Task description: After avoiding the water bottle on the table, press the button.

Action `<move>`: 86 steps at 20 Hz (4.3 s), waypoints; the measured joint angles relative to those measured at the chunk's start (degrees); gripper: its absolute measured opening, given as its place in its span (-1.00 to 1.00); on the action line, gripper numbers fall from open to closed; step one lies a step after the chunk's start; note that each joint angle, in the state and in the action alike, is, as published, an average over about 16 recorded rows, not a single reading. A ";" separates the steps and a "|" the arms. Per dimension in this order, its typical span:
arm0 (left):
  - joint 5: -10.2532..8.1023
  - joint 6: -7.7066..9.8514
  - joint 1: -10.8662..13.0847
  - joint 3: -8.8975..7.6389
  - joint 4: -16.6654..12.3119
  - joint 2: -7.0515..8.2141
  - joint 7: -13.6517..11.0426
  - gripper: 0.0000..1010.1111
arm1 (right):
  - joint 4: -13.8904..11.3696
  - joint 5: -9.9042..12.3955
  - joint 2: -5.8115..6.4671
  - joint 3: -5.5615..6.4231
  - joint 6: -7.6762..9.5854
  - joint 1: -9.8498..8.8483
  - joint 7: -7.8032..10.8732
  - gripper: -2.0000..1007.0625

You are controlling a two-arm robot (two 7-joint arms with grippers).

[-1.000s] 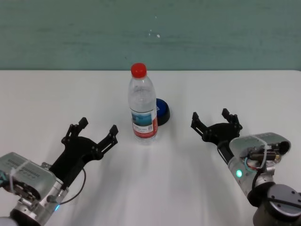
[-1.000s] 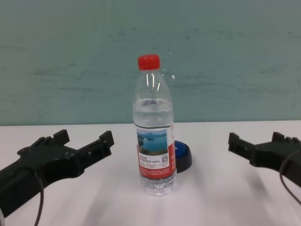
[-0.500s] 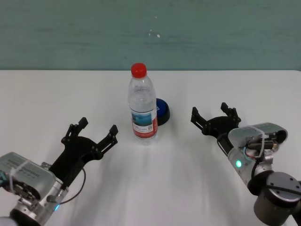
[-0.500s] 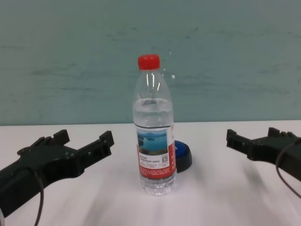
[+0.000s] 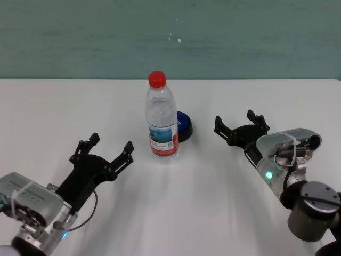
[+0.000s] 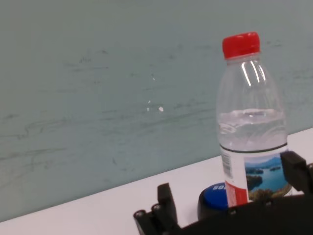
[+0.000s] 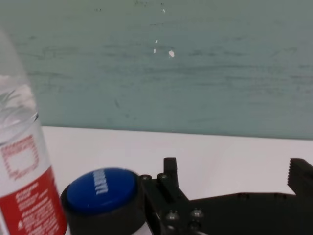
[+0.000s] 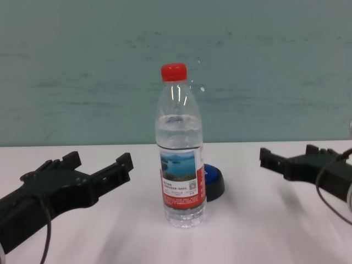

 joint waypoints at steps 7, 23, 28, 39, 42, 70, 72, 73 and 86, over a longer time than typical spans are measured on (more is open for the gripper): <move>0.00 0.00 0.00 0.00 0.00 0.00 0.00 1.00 | 3.08 -0.73 0.05 -0.41 0.16 3.40 1.55 0.99; 0.00 0.00 0.00 0.00 0.00 0.00 0.00 1.00 | 13.08 -0.61 0.01 -2.86 -1.32 12.04 5.43 0.99; 0.00 0.00 0.00 0.00 0.00 0.00 0.00 1.00 | 16.04 -0.25 -0.20 -3.58 -1.83 14.22 6.31 0.99; 0.00 0.01 0.00 0.00 0.00 0.00 0.00 1.00 | 22.68 0.26 -0.88 -5.17 -2.85 18.95 8.03 0.99; 0.00 0.01 0.00 0.00 0.00 0.00 0.00 1.00 | 24.52 0.30 -1.13 -5.54 -3.14 20.13 8.40 0.99; 0.00 0.00 0.00 0.00 0.00 0.00 0.00 1.00 | 38.33 1.02 -3.53 -6.57 -4.22 27.04 11.08 0.99; 0.00 0.00 0.00 0.00 0.00 0.00 0.00 1.00 | 37.63 1.16 -3.41 -6.48 -3.96 26.65 11.08 0.99; 0.00 0.00 0.00 0.00 0.00 0.00 0.00 1.00 | 37.08 1.22 -3.32 -6.44 -3.81 26.36 11.04 0.99; 0.00 0.00 0.00 0.00 0.00 0.00 0.00 1.00 | 21.72 2.55 -0.34 -5.03 -1.51 18.13 8.57 0.99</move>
